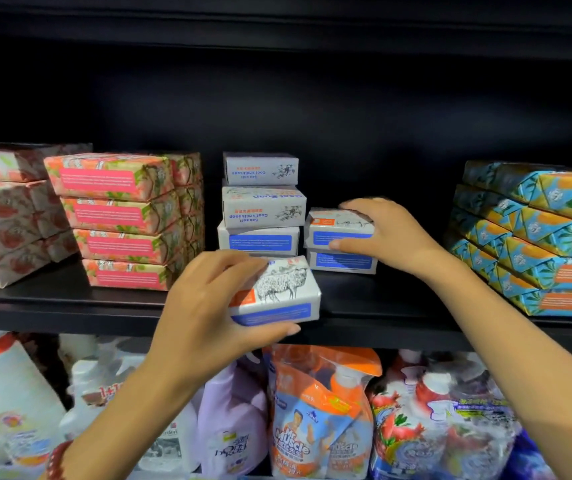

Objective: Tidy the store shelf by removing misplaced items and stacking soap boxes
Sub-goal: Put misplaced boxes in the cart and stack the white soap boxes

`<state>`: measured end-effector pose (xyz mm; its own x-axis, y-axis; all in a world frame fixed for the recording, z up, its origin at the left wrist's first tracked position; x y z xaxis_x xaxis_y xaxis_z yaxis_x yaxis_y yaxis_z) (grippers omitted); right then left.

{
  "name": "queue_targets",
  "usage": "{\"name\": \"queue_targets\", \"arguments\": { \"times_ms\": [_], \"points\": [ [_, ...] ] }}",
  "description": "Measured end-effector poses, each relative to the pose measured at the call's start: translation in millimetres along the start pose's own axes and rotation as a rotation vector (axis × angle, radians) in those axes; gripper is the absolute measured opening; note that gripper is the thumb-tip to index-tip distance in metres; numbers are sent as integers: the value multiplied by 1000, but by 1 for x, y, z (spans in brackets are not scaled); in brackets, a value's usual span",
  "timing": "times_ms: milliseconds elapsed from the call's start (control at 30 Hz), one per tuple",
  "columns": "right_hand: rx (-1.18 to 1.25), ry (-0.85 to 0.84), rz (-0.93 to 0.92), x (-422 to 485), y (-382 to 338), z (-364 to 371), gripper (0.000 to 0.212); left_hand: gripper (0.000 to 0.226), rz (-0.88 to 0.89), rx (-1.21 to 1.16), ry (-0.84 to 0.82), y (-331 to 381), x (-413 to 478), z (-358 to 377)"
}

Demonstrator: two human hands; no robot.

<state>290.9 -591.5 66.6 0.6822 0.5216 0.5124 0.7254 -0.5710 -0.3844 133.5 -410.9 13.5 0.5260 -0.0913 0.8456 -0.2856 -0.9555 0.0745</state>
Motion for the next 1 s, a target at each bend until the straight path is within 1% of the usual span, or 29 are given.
{"name": "queue_targets", "arguments": {
  "times_ms": [67, 200, 400, 500, 567, 600, 700, 733, 800, 867, 933, 1000],
  "points": [
    [1, -45, 8, 1, 2, 3, 60, 71, -1, -7, -3, -1, -4, 2],
    [-46, -92, 37, 3, 8, 5, 70, 70, 13, -9, 7, 0, -5, 4],
    [-46, -92, 72, 1, 8, 6, 71, 70, 19, -9, 6, 4, -2, 5],
    [-61, -88, 100, -1, 6, 6, 78, 70, 21, 0, 5, 9, 2, 6],
    [-83, -46, 122, -9, 4, 1, 82, 69, 27, 5, 19, 13, 8, 5],
    [-74, 8, 126, -16, 3, -4, 81, 69, 32, 5, 29, 16, 13, 3],
    [7, 229, 111, -52, 1, -21, 70, 67, 76, 25, 78, 25, 35, -4],
    [20, 266, 99, -67, -1, -22, 66, 67, 100, 34, 101, 29, 44, -7],
    [45, 234, 79, -92, -7, -15, 56, 67, 149, 45, 132, 37, 63, -9],
    [56, 125, 76, -111, -15, -1, 48, 68, 201, 61, 129, 46, 83, -6],
    [3, 58, 89, -121, -16, 8, 48, 69, 244, 81, 94, 54, 102, 4],
    [-33, 48, 98, -125, -15, 10, 49, 71, 255, 100, 42, 60, 117, 16]
  ]
}}
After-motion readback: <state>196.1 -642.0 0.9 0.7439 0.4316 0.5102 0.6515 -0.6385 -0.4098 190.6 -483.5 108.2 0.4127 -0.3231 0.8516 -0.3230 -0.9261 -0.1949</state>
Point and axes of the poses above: each hand's wrist, its own x-axis towards the middle knuckle, its own z-axis out of the palm, y = z × x, the point moved 5 cm from there along x, towards the middle knuckle, and after that the axes turned 9 degrees about x, right-handed, at the moved point
